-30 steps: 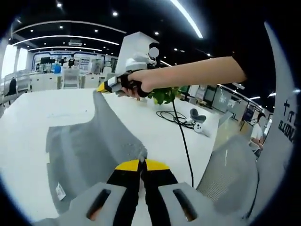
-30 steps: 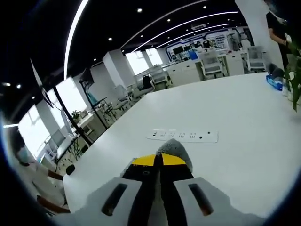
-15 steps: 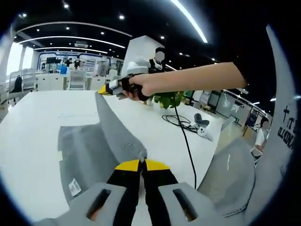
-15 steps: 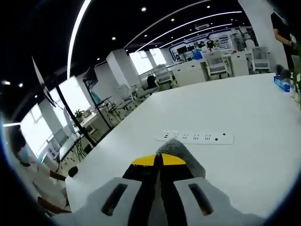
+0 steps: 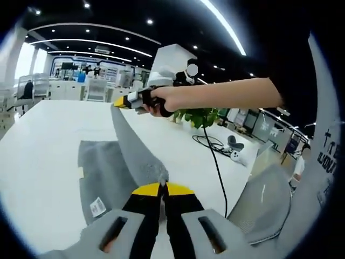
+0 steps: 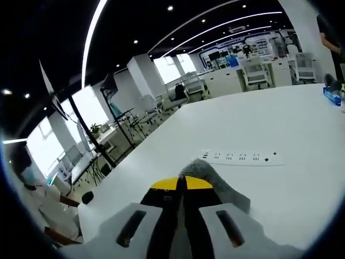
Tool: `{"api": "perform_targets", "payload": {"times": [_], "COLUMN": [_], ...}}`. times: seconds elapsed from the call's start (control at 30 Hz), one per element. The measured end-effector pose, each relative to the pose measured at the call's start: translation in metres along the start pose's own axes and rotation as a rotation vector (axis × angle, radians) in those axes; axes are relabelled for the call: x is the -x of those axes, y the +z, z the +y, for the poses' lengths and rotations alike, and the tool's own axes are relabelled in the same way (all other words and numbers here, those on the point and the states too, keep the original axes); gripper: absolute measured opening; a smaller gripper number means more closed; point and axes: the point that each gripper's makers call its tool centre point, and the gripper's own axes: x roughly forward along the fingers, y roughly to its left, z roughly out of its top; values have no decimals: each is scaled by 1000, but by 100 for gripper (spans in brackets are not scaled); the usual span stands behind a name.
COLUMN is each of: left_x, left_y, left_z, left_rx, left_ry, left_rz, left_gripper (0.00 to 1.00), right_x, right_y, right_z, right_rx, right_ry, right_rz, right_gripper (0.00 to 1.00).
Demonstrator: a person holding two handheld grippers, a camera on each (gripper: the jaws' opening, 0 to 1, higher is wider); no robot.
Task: Fold the towel on the table until its edges align and the towel forms a compact rectangular stack.
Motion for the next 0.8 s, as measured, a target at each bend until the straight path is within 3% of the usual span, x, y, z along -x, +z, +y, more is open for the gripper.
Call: {"api": "perform_targets", "payload": {"times": [0.13, 0.47, 0.8], "left_x": [3, 10, 16], "left_y": [-3, -15, -42], "left_z": [8, 24, 50], "left_rx": [75, 159, 286], "left_ry": [20, 53, 115], "left_rz": [-5, 0, 47], "left_gripper": [2, 2, 2], "right_x": [-8, -29, -54], "right_y": [-4, -17, -42], "right_z": [4, 11, 12], "right_rx": [2, 3, -15], "right_ry": [4, 12, 8], "right_rz": [10, 41, 78], "right_gripper": [0, 0, 0]}}
